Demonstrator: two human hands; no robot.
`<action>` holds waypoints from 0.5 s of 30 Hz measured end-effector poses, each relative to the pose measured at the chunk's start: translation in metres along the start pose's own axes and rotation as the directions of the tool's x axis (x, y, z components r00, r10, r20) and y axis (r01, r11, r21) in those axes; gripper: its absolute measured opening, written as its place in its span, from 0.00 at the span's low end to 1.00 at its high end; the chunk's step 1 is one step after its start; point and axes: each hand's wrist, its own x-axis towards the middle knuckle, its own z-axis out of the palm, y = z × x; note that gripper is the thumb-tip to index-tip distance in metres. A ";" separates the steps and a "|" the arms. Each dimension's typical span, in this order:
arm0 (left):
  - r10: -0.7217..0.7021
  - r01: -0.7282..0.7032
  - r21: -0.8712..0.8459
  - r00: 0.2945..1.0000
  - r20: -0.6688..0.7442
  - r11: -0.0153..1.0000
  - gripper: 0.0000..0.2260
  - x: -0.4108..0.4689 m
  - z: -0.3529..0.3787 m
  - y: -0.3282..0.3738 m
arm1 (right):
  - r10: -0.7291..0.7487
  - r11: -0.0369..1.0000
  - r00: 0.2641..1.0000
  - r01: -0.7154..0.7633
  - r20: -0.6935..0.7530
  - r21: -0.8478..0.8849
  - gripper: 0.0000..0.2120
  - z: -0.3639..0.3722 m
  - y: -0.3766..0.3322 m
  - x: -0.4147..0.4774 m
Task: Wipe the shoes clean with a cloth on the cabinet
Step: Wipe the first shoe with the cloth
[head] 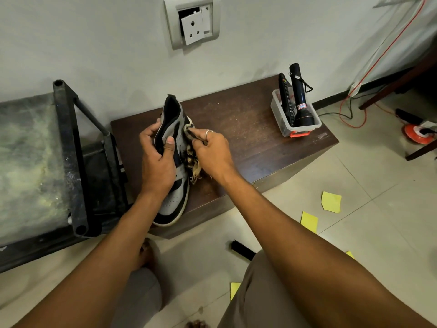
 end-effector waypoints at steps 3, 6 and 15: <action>-0.005 0.005 -0.005 1.000 -0.006 1.000 0.16 0.001 -0.001 0.000 | 0.046 0.988 0.996 -0.035 -0.072 0.149 0.17 0.009 -0.008 0.019; -0.007 0.007 -0.003 1.000 -0.011 1.000 0.17 0.002 -0.002 -0.002 | 0.059 0.977 0.992 -0.034 -0.115 0.212 0.17 0.014 -0.015 0.031; -0.007 0.006 -0.019 1.000 -0.024 1.000 0.13 0.003 -0.001 -0.002 | -0.252 0.967 0.960 0.254 -0.119 0.008 0.17 0.025 -0.012 -0.006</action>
